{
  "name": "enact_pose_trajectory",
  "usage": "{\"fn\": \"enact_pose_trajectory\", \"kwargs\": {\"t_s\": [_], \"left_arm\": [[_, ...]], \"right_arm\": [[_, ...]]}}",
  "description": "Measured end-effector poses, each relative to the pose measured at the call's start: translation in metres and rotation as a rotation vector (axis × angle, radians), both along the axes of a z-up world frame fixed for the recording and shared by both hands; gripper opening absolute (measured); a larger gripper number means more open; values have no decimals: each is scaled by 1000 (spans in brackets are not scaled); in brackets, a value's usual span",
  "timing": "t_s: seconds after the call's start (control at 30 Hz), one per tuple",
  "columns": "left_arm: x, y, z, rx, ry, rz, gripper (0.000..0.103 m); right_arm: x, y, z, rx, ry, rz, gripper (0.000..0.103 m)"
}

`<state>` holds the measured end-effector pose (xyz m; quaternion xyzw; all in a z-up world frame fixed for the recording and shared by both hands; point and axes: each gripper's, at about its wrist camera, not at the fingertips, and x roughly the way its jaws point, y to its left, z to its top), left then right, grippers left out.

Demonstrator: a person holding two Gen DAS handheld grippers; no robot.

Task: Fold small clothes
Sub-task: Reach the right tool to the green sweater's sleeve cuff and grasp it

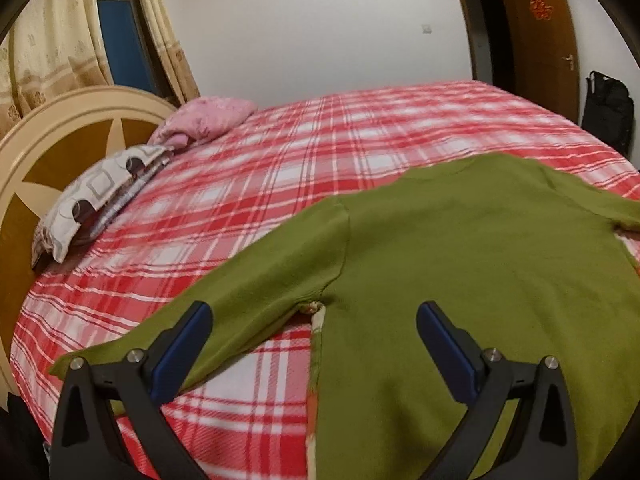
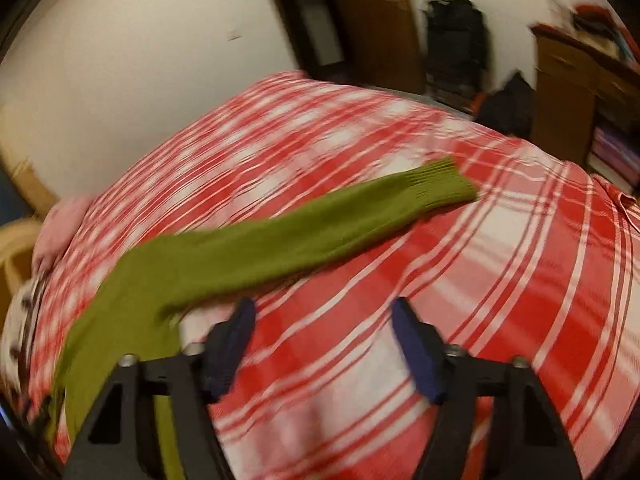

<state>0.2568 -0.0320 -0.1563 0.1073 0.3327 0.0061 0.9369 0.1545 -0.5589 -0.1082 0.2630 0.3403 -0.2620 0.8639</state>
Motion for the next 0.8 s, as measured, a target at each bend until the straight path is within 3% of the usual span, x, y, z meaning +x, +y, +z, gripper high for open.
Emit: {"fn": "enact_pose_trajectory", "kwargs": {"t_s": [0.23, 0.5, 0.6, 0.73, 0.8], "left_arm": [[31, 1, -20, -21, 52, 47, 103], [40, -3, -33, -22, 86, 53, 103], [41, -5, -36, -11, 98, 50, 103], [42, -7, -38, 5, 102, 45, 103], [42, -6, -39, 4, 110, 43, 103]], "right_arm": [[-5, -99, -31, 183, -11, -200, 62], [-1, -148, -48, 202, -22, -289, 54], [2, -161, -54, 209, -27, -311, 46], [2, -176, -65, 228, -30, -345, 20], [3, -179, -68, 230, -29, -347, 16]]}}
